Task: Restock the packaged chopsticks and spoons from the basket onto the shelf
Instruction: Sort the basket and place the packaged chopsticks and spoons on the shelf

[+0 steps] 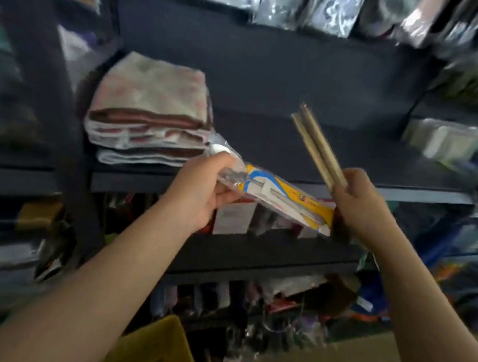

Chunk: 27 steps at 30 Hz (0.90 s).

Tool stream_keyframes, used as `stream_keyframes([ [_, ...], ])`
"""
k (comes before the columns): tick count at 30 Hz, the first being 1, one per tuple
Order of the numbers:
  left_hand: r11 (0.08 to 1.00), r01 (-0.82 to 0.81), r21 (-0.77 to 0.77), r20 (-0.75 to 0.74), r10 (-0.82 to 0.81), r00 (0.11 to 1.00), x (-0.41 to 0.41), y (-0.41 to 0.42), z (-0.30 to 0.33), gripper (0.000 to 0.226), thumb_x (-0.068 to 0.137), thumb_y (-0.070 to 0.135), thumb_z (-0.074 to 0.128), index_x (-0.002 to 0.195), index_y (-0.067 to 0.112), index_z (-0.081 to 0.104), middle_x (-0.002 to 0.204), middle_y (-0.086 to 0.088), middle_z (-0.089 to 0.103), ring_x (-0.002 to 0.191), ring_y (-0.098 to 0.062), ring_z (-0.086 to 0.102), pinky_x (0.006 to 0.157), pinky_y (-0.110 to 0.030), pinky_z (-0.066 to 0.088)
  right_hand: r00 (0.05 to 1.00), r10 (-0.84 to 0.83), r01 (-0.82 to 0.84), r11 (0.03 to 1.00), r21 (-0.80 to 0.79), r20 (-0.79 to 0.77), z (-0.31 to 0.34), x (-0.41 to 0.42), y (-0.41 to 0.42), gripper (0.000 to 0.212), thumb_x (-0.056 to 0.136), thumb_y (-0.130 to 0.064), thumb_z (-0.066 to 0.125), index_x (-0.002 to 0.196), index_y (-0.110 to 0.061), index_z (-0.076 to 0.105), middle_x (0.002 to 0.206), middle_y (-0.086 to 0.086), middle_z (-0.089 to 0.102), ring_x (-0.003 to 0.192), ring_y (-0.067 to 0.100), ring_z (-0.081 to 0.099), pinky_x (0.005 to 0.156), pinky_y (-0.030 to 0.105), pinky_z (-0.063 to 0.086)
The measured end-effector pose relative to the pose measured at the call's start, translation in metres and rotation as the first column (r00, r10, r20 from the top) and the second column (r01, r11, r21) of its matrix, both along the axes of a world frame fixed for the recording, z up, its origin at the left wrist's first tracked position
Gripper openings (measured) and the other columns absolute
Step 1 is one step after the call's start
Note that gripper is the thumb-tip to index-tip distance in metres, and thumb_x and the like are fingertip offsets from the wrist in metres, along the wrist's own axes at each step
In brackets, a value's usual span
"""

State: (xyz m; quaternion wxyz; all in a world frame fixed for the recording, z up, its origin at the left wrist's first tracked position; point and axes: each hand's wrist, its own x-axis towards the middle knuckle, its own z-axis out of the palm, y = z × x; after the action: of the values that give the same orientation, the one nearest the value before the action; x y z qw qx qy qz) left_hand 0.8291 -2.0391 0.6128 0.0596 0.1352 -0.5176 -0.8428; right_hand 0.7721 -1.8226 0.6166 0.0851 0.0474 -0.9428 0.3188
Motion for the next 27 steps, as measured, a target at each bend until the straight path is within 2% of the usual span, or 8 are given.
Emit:
stream_keyframes([
  [5,0.991,-0.100,-0.088,0.034,0.104,0.994,-0.105,0.060,0.024,0.018,0.081,0.004,0.053,0.097,0.011,0.054,0.074,-0.007,0.062,0.050,-0.011,0.063,0.042,-0.020,0.053,0.997,-0.067,0.062,0.989,0.134,0.032,0.007,-0.114,0.058,0.033,0.093,-0.015,0.045,0.124,-0.007,0.043,0.114,0.022,0.059,0.086,0.033,0.055,0.069,0.037,0.042],
  [10,0.991,-0.109,-0.084,0.119,0.118,0.986,-0.179,0.093,0.021,0.011,0.084,0.006,0.058,0.094,0.008,0.053,0.079,-0.009,0.061,0.067,-0.018,0.063,0.050,-0.024,0.057,0.993,-0.116,0.096,0.921,0.379,0.030,0.003,-0.199,0.100,0.034,0.093,-0.008,0.043,0.126,-0.005,0.038,0.117,0.023,0.053,0.090,0.038,0.055,0.065,0.039,0.040],
  [14,0.994,-0.066,-0.083,0.152,0.078,0.985,-0.215,0.115,0.014,0.013,0.086,0.006,0.059,0.085,0.012,0.048,0.080,-0.008,0.059,0.070,-0.016,0.060,0.052,-0.024,0.056,0.998,-0.046,0.019,0.858,0.513,0.040,-0.005,-0.229,0.118,0.041,0.093,-0.008,0.044,0.133,-0.007,0.034,0.131,0.021,0.043,0.113,0.041,0.050,0.074,0.043,0.040],
  [17,0.990,-0.037,-0.136,0.177,0.061,0.982,-0.238,0.126,0.011,0.012,0.087,0.000,0.056,0.085,0.010,0.049,0.079,-0.006,0.057,0.069,-0.013,0.058,0.044,-0.017,0.053,0.999,-0.026,0.010,0.830,0.558,0.019,-0.009,-0.243,0.127,0.045,0.093,-0.007,0.043,0.136,-0.009,0.031,0.137,0.019,0.039,0.123,0.038,0.043,0.088,0.045,0.044],
  [21,0.942,-0.137,-0.307,0.154,0.191,0.969,-0.259,0.114,0.009,0.040,0.082,-0.005,0.061,0.119,-0.001,0.047,0.084,-0.011,0.058,0.071,-0.017,0.059,0.049,-0.017,0.054,0.998,-0.044,0.009,0.805,0.594,0.044,-0.015,-0.258,0.142,0.040,0.098,-0.021,0.037,0.136,-0.008,0.036,0.140,0.018,0.038,0.128,0.037,0.038,0.100,0.045,0.038],
  [23,0.822,-0.196,-0.534,0.143,0.317,0.938,-0.263,0.105,0.009,0.053,0.079,0.002,0.067,0.125,-0.003,0.042,0.109,-0.018,0.060,0.094,-0.027,0.062,0.072,-0.025,0.053,0.999,0.014,-0.035,0.825,0.564,0.041,-0.019,-0.257,0.140,0.043,0.099,-0.030,0.035,0.134,-0.007,0.038,0.139,0.018,0.041,0.128,0.036,0.039,0.103,0.045,0.035],
  [24,0.692,-0.188,-0.697,0.129,0.379,0.916,-0.261,0.102,0.009,0.058,0.079,0.009,0.068,0.128,-0.002,0.039,0.122,-0.018,0.055,0.108,-0.030,0.057,0.081,-0.027,0.046,0.998,0.063,-0.057,0.833,0.550,0.008,-0.020,-0.253,0.134,0.044,0.098,-0.032,0.035,0.134,-0.006,0.039,0.139,0.017,0.042,0.128,0.036,0.040,0.105,0.045,0.033],
  [27,0.381,-0.126,-0.916,0.000,0.313,0.950,-0.242,0.095,0.007,0.051,0.085,0.018,0.060,0.132,0.004,0.044,0.136,-0.013,0.049,0.122,-0.027,0.047,0.095,-0.026,0.037,0.969,0.220,-0.156,0.898,0.411,-0.113,-0.020,-0.232,0.108,0.044,0.097,-0.031,0.038,0.133,-0.007,0.044,0.138,0.017,0.047,0.128,0.035,0.042,0.106,0.043,0.035],
])
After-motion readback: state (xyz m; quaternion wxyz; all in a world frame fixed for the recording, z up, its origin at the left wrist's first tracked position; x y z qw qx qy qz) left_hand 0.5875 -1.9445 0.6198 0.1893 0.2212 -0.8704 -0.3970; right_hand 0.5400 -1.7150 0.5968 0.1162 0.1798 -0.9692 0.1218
